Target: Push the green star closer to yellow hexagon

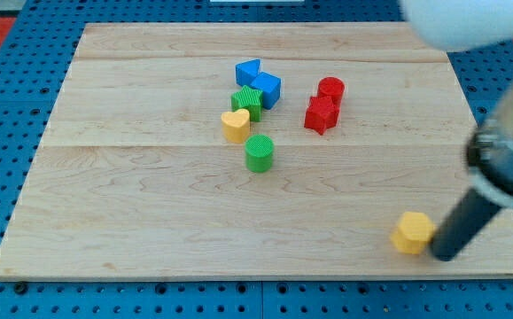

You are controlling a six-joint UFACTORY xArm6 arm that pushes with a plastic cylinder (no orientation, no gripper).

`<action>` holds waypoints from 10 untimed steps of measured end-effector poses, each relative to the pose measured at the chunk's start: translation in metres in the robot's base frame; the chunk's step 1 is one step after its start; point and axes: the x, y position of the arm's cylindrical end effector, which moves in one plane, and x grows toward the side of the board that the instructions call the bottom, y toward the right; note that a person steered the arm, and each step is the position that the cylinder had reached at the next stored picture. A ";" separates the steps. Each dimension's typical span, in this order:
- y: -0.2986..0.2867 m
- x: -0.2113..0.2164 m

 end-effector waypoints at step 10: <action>-0.178 -0.230</action>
